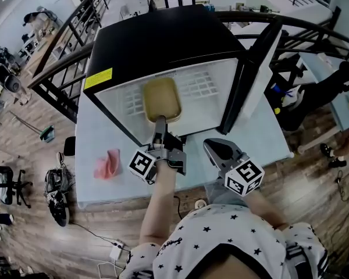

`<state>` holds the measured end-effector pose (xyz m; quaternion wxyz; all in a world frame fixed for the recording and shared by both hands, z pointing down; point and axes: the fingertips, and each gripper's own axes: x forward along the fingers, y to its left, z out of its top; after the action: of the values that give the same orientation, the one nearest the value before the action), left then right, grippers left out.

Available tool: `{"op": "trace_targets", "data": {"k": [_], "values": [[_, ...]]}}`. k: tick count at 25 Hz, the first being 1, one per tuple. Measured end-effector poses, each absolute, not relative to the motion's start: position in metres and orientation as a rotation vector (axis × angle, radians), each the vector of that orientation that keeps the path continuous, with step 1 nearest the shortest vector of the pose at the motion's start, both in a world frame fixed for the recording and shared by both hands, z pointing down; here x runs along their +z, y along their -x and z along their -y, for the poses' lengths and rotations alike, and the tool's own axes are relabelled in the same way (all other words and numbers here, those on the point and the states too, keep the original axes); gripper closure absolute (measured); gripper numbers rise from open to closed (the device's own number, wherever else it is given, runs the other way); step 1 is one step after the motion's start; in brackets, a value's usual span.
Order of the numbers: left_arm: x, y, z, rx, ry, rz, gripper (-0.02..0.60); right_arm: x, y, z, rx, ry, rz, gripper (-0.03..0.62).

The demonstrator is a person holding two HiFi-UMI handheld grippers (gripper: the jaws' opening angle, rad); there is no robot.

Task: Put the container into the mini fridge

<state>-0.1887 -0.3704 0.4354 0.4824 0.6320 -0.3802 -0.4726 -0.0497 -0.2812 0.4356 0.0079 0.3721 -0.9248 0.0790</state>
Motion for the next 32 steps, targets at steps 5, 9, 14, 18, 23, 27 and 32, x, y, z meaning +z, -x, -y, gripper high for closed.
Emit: {"op": "trace_targets", "data": {"k": [5,9,14,18,23,27,32], "values": [[0.432,0.186,0.386,-1.150,-1.527,0.944,0.356,0.435,0.051,0.294,0.254,-1.140,2.916,0.572],[0.431,0.185,0.396,-1.157,-1.519,0.956,0.356,0.436,0.049,0.304,0.257,-1.131,2.927,0.572],[0.431,0.186,0.406,-1.164,-1.499,0.976,0.356,0.435,0.047,0.313,0.259,-1.121,2.935,0.572],[0.430,0.187,0.413,-1.170,-1.481,0.981,0.356,0.436,0.046,0.317,0.268,-1.123,2.933,0.572],[0.429,0.187,0.419,-1.174,-1.469,0.975,0.356,0.439,0.044,0.318,0.275,-1.122,2.930,0.572],[0.428,0.187,0.422,-1.167,-1.470,0.989,0.356,0.438,0.042,0.319,0.275,-1.126,2.929,0.572],[0.428,0.187,0.422,-1.162,-1.492,0.998,0.356,0.438,0.041,0.317,0.276,-1.125,2.926,0.572]]}}
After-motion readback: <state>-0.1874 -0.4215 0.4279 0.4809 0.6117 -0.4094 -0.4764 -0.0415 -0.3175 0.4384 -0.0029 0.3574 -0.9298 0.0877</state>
